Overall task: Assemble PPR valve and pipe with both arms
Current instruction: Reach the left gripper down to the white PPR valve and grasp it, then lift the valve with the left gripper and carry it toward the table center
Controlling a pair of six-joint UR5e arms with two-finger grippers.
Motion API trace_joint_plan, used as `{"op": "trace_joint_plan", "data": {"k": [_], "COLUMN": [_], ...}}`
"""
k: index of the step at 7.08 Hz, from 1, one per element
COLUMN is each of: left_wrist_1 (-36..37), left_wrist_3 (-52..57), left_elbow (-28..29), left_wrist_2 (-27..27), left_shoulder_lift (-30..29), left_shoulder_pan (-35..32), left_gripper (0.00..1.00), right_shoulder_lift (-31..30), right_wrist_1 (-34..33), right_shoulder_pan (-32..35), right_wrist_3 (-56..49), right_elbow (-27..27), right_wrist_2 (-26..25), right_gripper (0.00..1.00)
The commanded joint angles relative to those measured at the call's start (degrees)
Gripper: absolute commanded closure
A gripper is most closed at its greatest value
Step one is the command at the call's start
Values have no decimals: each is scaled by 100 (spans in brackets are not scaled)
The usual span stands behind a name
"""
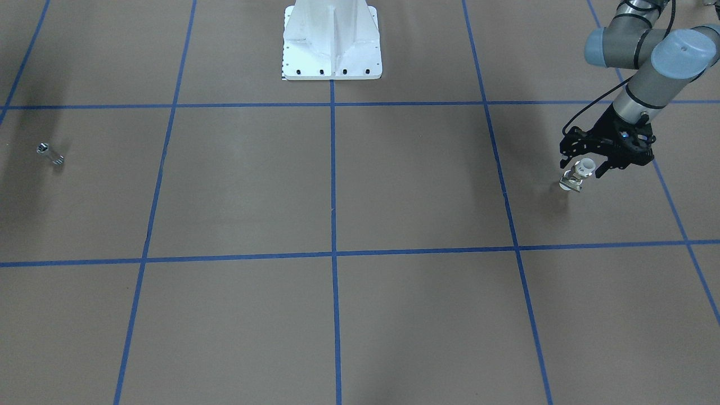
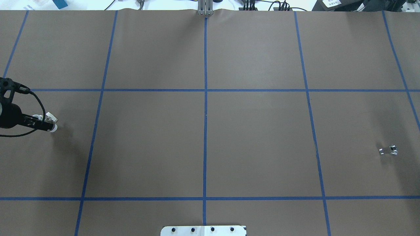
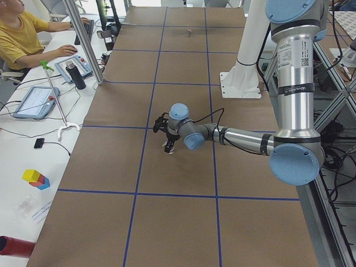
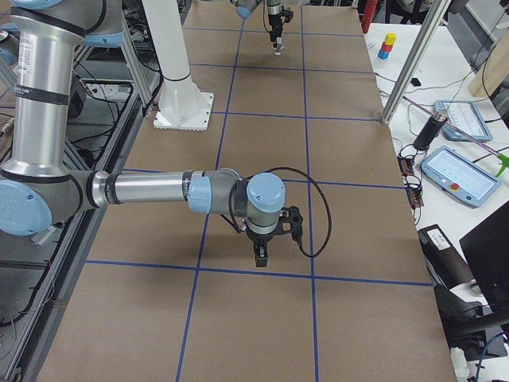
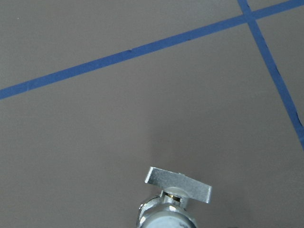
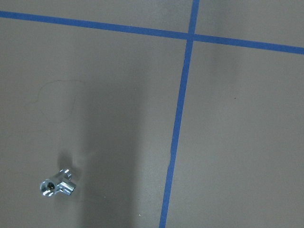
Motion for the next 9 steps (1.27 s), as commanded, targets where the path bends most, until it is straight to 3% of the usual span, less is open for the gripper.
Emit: {"op": "trace_joint_plan", "data": {"k": [1,3,4,6,8,9], "left_wrist_1": [8,8,25,139,1784,2218], "left_wrist_3": [0,0,0,-87,-575,-945], "left_elbow": [4,4,-5,-223,-758,-726], "left_wrist_2": [0,-9,-9,-105,-79,-62], "left_shoulder_lift": [-14,-32,-58,-128,-994,-1547], "left_shoulder_pan": [2,2,2,-7,-7,10], "left_gripper": [30,80,100,100,100,100], "right_shoulder_lift": [0,17,17,26,26,26], "right_wrist_1": [0,0,9,35,35,35], "right_shoulder_pan": [0,0,0,0,0,0], "right_wrist_3": [0,9,9,9,9,9], "right_elbow": [1,-7,1,1,1,1], "right_wrist_2": [24,24,24,24,24,32], "right_gripper": [0,0,0,0,0,0]}}
